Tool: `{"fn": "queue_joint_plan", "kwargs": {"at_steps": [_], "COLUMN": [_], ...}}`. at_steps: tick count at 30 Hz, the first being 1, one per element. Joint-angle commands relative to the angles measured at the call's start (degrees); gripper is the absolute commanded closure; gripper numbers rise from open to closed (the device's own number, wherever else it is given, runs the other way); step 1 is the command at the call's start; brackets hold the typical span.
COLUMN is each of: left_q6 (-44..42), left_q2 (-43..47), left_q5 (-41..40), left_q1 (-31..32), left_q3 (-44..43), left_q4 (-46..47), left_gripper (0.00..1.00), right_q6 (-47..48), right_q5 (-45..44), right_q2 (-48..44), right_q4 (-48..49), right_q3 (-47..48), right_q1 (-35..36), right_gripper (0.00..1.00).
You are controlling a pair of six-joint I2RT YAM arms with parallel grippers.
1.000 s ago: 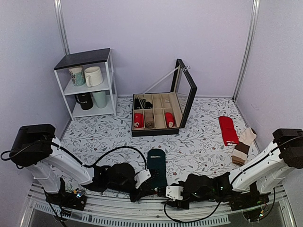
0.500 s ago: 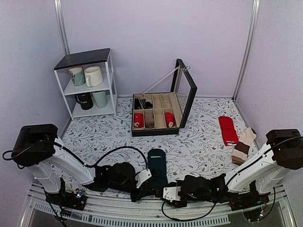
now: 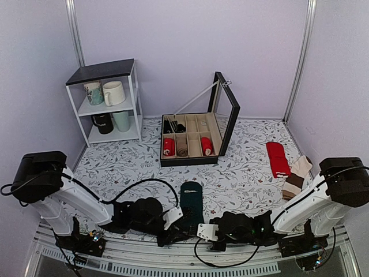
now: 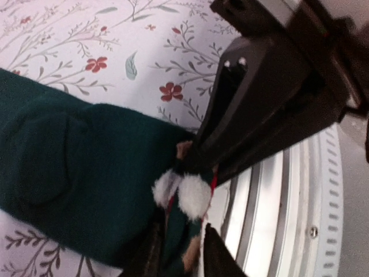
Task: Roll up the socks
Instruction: Roll the sock at the center of the board.
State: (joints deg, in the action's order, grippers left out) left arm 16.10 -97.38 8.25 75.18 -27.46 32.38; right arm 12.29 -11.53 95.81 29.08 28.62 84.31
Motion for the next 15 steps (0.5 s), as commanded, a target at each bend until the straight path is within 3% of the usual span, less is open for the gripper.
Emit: {"fn": "queue_joint_plan", "kwargs": {"at_steps": [1, 3, 8, 15], "left_q6": [-3.3, -6.3, -15.7, -18.7], "left_q2": [6.2, 10.7, 16.1, 12.6], "left_q5": [-3.2, -6.1, -10.6, -10.3], "left_q1": [0.1, 1.3, 4.5, 7.0], "left_q3": [3.2, 3.8, 4.8, 4.4], "left_q4": [-7.8, -7.0, -5.7, -5.2], "left_gripper": [0.7, 0.58, 0.56, 0.57], "right_q6": [-6.9, -10.1, -17.0, -22.7], "right_q5": [3.7, 6.2, 16.8, 29.7], "right_q2": [0.7, 0.3, 1.8, 3.4], "right_q4": [-6.6, -7.3, -13.2, -22.2], "right_q3": [-0.8, -1.3, 1.7, 6.2], "right_q1": [-0.8, -1.7, -5.2, -9.8], "right_gripper": [1.0, 1.0, 1.0, 1.0]}}
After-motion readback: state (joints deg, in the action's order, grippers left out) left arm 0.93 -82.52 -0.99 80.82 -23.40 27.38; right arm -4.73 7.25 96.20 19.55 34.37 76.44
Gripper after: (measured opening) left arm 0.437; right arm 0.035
